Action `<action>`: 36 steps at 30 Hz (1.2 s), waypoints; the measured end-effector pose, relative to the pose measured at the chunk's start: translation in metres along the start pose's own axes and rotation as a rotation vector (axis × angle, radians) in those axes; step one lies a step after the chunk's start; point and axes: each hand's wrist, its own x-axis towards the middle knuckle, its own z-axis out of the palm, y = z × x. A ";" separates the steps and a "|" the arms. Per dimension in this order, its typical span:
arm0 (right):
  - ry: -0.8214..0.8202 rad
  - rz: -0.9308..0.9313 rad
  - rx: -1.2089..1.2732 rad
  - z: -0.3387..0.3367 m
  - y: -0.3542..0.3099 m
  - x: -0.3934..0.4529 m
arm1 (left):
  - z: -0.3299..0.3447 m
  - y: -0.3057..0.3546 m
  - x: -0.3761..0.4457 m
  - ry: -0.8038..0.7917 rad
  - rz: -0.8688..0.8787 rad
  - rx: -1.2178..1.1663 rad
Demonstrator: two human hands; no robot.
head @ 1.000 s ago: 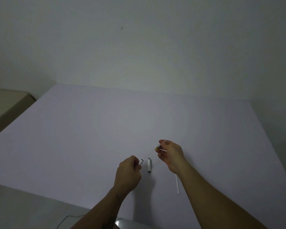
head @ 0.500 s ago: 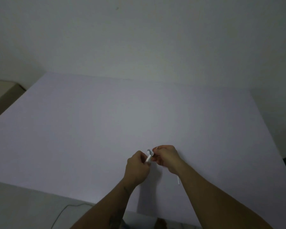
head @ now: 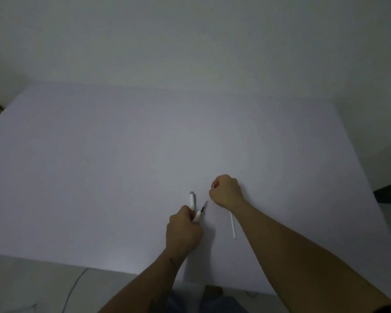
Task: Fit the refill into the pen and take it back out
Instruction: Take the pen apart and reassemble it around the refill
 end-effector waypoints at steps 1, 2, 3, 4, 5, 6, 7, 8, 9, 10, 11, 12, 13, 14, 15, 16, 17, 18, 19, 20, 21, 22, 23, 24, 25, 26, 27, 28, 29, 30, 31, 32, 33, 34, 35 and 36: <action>-0.007 -0.003 -0.032 0.000 0.000 0.002 | 0.002 -0.001 0.000 0.008 0.007 0.009; -0.012 -0.009 -0.064 -0.001 -0.001 0.003 | 0.003 -0.001 -0.001 0.015 0.008 0.018; -0.028 -0.016 -0.102 -0.001 -0.001 0.004 | 0.004 -0.001 -0.001 0.023 0.006 0.021; -0.046 -0.027 -0.144 -0.001 -0.001 0.005 | 0.005 -0.001 -0.001 0.032 0.007 0.022; -0.064 -0.036 -0.181 -0.001 -0.001 0.005 | 0.007 0.000 -0.001 0.043 0.010 0.027; -0.080 -0.045 -0.208 -0.001 -0.001 0.005 | 0.007 0.001 -0.001 0.052 0.012 0.033; -0.092 -0.054 -0.229 -0.001 -0.002 0.005 | 0.008 0.003 -0.001 0.059 0.016 0.038; -0.099 -0.066 -0.245 -0.001 -0.002 0.004 | 0.009 0.004 -0.001 0.068 0.022 0.045; -0.103 -0.076 -0.255 -0.001 -0.002 0.004 | 0.010 0.005 -0.001 0.077 0.026 0.056; -0.104 -0.083 -0.261 -0.002 -0.002 0.005 | 0.011 0.006 -0.001 0.086 0.026 0.065; -0.104 -0.090 -0.258 -0.003 -0.002 0.005 | 0.012 0.007 -0.002 0.095 0.028 0.073; -0.101 -0.091 -0.243 -0.006 0.000 0.005 | 0.013 0.007 -0.002 0.104 0.035 0.078; -0.096 -0.081 -0.218 -0.010 0.002 0.004 | 0.014 0.007 -0.002 0.111 0.042 0.082; -0.085 -0.064 -0.192 -0.015 0.005 0.004 | 0.014 0.008 -0.003 0.115 0.048 0.086; -0.070 -0.038 -0.171 -0.021 0.009 0.001 | 0.014 0.008 -0.004 0.118 0.054 0.090; -0.053 -0.011 -0.165 -0.026 0.014 -0.002 | 0.013 0.009 -0.004 0.124 0.062 0.095; -0.045 0.013 -0.179 -0.030 0.020 -0.006 | 0.011 0.009 -0.005 0.128 0.070 0.103; -0.051 0.033 -0.209 -0.033 0.026 -0.011 | 0.009 0.010 -0.006 0.131 0.074 0.108; -0.071 0.049 -0.243 -0.034 0.031 -0.018 | 0.007 0.011 -0.006 0.131 0.074 0.112; -0.092 0.059 -0.275 -0.033 0.036 -0.025 | 0.005 0.012 -0.007 0.131 0.072 0.117; -0.103 0.061 -0.298 -0.030 0.039 -0.031 | 0.003 0.014 -0.007 0.129 0.069 0.119; -0.102 0.059 -0.313 -0.027 0.042 -0.036 | 0.001 0.016 -0.008 0.125 0.069 0.120; -0.089 0.053 -0.321 -0.024 0.043 -0.040 | 0.000 0.017 -0.009 0.121 0.073 0.115; -0.075 0.042 -0.327 -0.021 0.043 -0.043 | -0.002 0.019 -0.009 0.119 0.083 0.110; -0.066 0.026 -0.332 -0.020 0.042 -0.045 | -0.003 0.021 -0.010 0.119 0.096 0.107; -0.062 0.012 -0.339 -0.018 0.041 -0.046 | -0.005 0.022 -0.011 0.121 0.104 0.109; -0.062 0.004 -0.347 -0.017 0.040 -0.047 | -0.006 0.022 -0.012 0.120 0.108 0.108; -0.066 0.003 -0.351 -0.017 0.040 -0.048 | -0.008 0.023 -0.012 0.119 0.113 0.102; -0.072 0.002 -0.349 -0.018 0.041 -0.049 | -0.009 0.023 -0.013 0.117 0.118 0.097; -0.079 0.008 -0.331 -0.018 0.041 -0.049 | -0.010 0.024 -0.013 0.113 0.124 0.094; -0.079 0.018 -0.276 -0.020 0.040 -0.048 | -0.011 0.024 -0.014 0.109 0.132 0.089; -0.064 0.026 -0.181 -0.023 0.038 -0.047 | -0.012 0.025 -0.015 0.106 0.141 0.083; -0.026 0.025 -0.062 -0.027 0.034 -0.044 | -0.014 0.026 -0.015 0.107 0.148 0.076; 0.024 0.020 0.067 -0.032 0.029 -0.041 | -0.015 0.027 -0.015 0.106 0.149 0.072; 0.072 0.007 0.190 -0.038 0.024 -0.038 | -0.016 0.028 -0.015 0.105 0.147 0.067; 0.111 -0.015 0.296 -0.043 0.018 -0.035 | -0.016 0.028 -0.014 0.105 0.144 0.058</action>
